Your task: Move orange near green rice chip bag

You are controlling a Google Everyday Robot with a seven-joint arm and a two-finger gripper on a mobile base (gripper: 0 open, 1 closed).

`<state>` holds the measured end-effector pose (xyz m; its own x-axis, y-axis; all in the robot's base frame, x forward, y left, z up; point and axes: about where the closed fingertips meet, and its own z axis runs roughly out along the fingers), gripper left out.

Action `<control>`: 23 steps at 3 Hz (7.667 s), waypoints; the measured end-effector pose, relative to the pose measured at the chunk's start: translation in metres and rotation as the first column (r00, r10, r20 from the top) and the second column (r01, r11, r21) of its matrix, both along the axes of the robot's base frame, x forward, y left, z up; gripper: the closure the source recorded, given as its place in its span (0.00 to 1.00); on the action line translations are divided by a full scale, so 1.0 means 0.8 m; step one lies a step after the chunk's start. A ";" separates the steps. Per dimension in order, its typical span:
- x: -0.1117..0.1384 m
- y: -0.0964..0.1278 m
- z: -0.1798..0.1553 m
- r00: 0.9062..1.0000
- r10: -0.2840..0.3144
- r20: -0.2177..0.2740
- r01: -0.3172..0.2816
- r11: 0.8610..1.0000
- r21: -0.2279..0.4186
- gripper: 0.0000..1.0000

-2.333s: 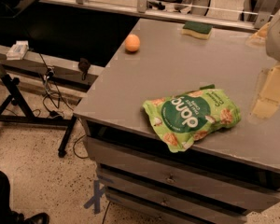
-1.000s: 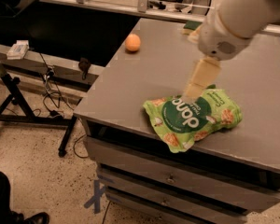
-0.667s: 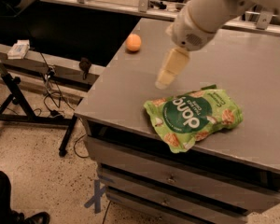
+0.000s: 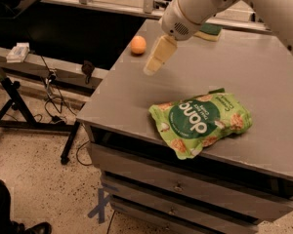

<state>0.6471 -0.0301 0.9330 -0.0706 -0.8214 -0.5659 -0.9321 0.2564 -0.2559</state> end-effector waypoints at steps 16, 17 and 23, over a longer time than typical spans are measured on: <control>-0.048 -0.083 -0.083 0.884 -0.374 -0.280 0.352 0.928 -0.126 0.84; -0.066 -0.087 -0.087 0.855 -0.426 -0.296 0.400 0.905 -0.147 0.61; -0.089 -0.098 -0.101 0.815 -0.499 -0.295 0.461 0.866 -0.194 0.00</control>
Offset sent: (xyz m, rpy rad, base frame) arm 0.0730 -0.0202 -0.0109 0.3022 -0.1378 -0.2849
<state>0.5758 -0.1083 0.8519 -0.6354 -0.6886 -0.3495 -0.7312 0.6820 -0.0143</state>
